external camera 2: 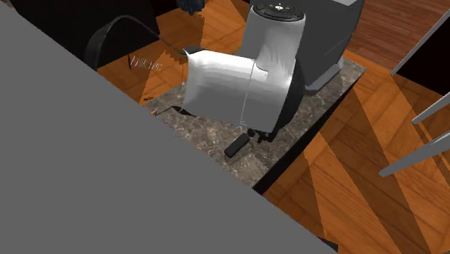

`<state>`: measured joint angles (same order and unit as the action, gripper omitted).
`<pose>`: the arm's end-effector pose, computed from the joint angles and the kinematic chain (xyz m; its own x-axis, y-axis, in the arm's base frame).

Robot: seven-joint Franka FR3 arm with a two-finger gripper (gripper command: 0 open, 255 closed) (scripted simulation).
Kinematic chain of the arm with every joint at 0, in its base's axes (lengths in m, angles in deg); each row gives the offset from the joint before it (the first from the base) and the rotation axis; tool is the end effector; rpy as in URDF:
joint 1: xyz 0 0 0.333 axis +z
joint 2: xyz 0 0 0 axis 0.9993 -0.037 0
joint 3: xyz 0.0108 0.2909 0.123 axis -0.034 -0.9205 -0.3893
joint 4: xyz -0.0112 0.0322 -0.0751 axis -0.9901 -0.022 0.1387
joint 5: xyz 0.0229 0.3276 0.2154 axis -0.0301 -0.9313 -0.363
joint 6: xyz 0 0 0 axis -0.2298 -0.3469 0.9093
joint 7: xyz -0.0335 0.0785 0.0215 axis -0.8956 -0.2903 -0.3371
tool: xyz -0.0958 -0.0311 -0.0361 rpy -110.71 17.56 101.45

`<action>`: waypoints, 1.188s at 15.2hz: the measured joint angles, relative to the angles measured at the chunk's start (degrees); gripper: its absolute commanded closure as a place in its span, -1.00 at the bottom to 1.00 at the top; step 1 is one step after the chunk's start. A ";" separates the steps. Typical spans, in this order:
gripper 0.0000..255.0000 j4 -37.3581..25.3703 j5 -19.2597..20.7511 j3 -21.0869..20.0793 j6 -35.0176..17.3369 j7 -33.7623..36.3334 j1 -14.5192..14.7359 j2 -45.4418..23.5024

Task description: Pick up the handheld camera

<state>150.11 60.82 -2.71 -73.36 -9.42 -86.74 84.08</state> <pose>0.4029 0.0871 0.3443 0.9500 -0.3099 0.0390 -0.3073 -0.9496 -0.0625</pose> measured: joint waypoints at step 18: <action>-1.00 -14.19 26.80 5.16 -25.30 27.88 4.55 -39.67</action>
<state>135.92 87.62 2.45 -98.66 18.47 -82.19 44.41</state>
